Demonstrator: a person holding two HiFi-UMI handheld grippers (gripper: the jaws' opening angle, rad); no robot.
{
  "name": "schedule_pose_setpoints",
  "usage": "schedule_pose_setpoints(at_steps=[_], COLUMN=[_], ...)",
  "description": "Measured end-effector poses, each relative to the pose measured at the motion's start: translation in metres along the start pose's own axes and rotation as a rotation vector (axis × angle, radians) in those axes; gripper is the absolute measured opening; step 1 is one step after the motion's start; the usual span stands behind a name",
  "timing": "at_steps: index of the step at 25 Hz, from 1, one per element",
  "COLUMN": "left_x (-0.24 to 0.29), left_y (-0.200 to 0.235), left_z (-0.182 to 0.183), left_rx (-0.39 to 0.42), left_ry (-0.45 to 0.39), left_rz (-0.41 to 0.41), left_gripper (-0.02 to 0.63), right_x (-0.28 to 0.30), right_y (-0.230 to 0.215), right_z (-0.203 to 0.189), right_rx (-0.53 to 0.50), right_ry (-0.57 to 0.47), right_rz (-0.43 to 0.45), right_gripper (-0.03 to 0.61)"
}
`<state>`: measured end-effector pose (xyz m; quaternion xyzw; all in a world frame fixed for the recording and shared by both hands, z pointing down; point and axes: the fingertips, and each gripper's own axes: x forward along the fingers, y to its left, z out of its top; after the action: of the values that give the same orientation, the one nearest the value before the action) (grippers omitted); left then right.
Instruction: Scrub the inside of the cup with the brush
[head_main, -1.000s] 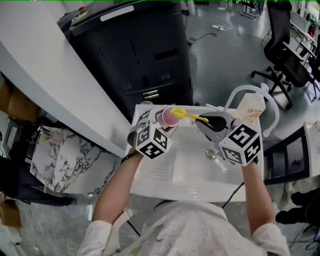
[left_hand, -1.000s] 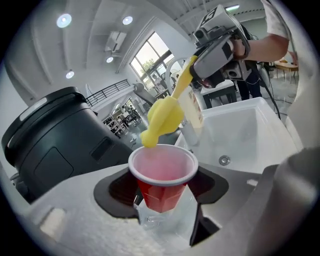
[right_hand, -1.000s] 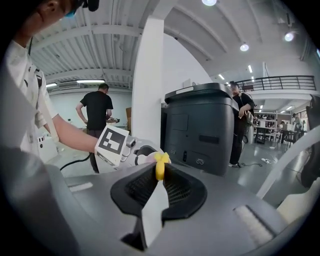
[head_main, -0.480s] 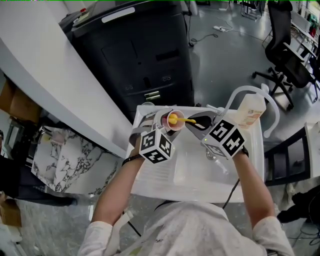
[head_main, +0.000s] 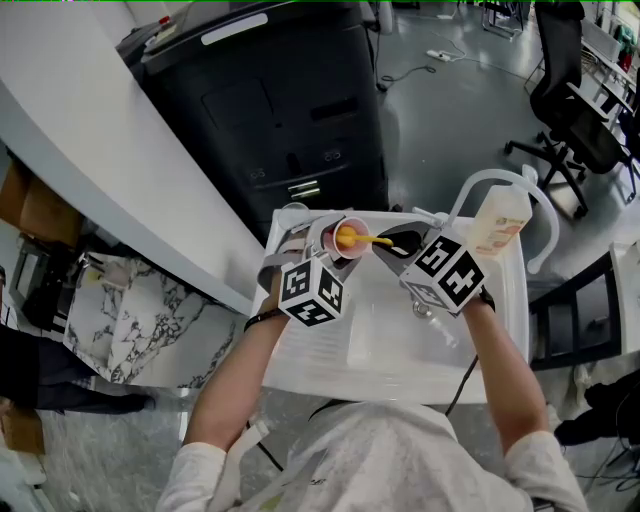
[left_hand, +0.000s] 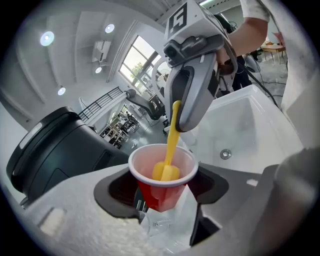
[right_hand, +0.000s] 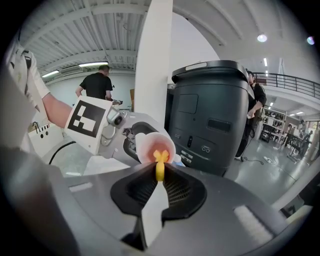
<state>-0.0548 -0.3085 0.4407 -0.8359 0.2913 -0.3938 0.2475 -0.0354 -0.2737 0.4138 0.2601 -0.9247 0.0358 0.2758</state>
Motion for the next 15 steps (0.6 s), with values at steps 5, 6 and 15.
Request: schedule_pose_setpoints(at_steps=[5,6,15], left_x=[0.003,0.004,0.007], left_y=[0.000,0.000,-0.003], left_z=[-0.003,-0.004,-0.011], left_rx=[-0.006,-0.010,-0.018], left_ry=[0.001,0.002,0.016], left_rz=[0.003,0.002,-0.008], left_gripper=[0.301,0.301,0.301], right_x=[0.001,0.002,0.004], right_y=[0.007,0.010,0.021], right_z=[-0.003,-0.002,0.005], right_rx=[0.008,0.006,-0.015], right_ry=[0.017,0.019,0.014], right_rz=[0.024,0.033,0.049], right_gripper=[0.034,0.034,0.034])
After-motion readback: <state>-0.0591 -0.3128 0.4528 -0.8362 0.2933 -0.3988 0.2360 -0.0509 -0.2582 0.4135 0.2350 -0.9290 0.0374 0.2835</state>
